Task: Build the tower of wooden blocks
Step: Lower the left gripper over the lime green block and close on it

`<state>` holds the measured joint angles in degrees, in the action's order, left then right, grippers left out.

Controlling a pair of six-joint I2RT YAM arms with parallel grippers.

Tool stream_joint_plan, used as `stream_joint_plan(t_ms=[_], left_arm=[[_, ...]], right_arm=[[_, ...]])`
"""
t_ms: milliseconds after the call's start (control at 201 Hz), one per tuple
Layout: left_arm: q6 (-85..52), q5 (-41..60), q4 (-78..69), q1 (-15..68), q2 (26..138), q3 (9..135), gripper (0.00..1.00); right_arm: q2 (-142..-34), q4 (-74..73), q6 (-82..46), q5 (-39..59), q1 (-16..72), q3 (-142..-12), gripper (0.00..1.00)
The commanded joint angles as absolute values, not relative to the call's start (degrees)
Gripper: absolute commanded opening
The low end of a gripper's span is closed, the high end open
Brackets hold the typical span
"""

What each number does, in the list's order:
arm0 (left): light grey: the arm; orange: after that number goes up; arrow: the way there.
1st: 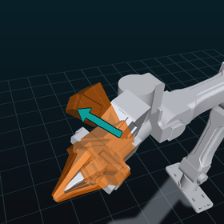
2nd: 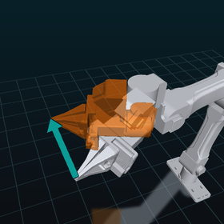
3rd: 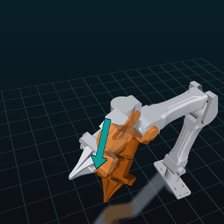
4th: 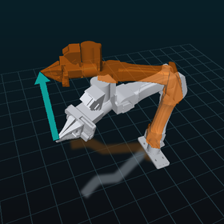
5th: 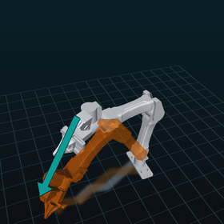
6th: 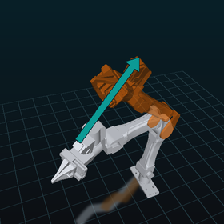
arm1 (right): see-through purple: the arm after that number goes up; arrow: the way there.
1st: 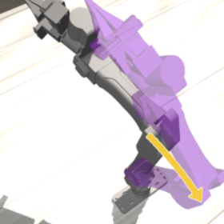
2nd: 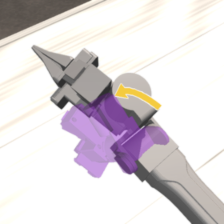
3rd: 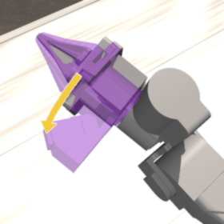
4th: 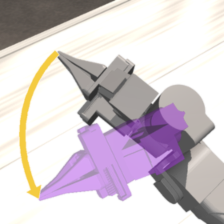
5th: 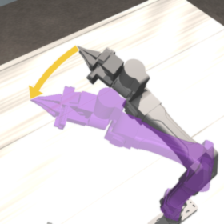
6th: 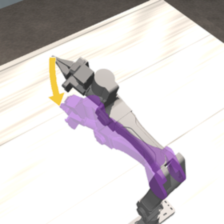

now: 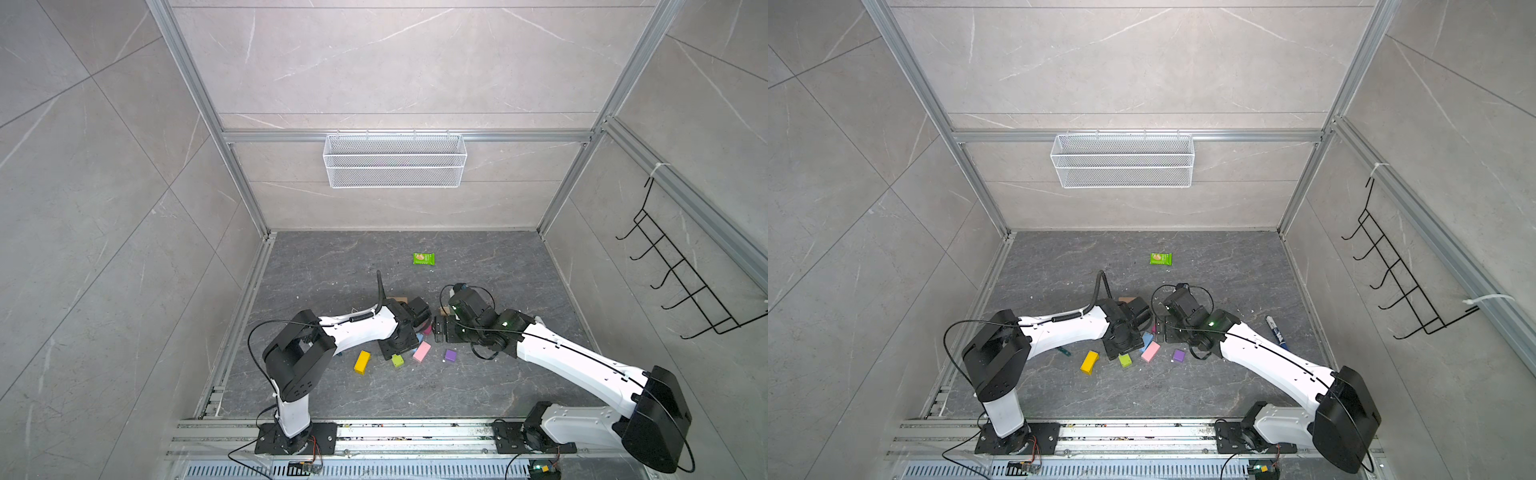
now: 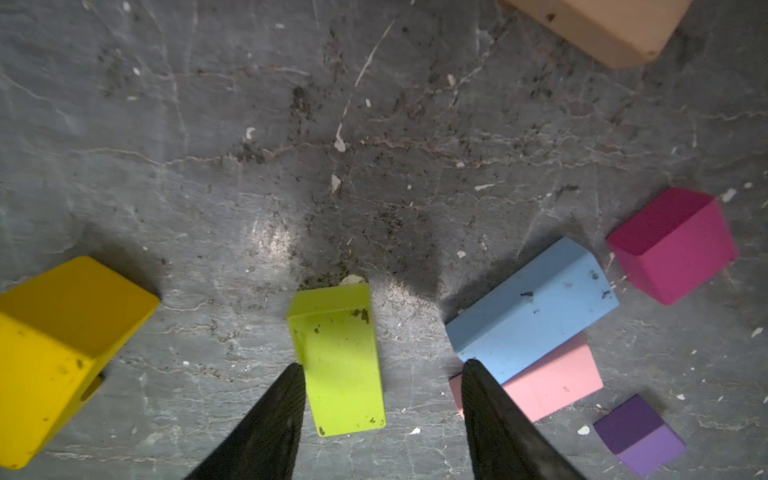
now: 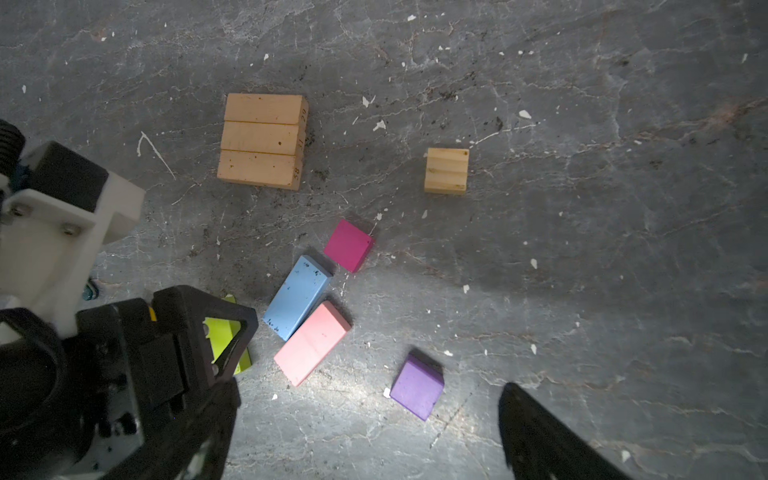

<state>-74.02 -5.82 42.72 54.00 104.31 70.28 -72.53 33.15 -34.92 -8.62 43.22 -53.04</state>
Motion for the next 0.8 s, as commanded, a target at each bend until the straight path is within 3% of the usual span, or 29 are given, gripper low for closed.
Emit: stream_joint_plan(t_ms=[0, 503, 792], left_arm=[[-75.14, -5.97, 44.80, 53.85, 103.87, 70.66, 0.60], [-75.05, -5.53, 40.00, 53.61, 100.32, 63.62, 0.58], [-71.25, -6.42, 41.37, 53.50, 102.32, 65.15, 0.49]], right_arm=[[-72.78, 33.90, -34.15, -11.25, 43.33, -53.72, 0.99], [-71.81, 32.01, -36.48, -12.59, 43.22, -52.40, 0.99], [-71.47, 33.22, -36.55, -12.59, 43.24, -52.96, 0.99]])
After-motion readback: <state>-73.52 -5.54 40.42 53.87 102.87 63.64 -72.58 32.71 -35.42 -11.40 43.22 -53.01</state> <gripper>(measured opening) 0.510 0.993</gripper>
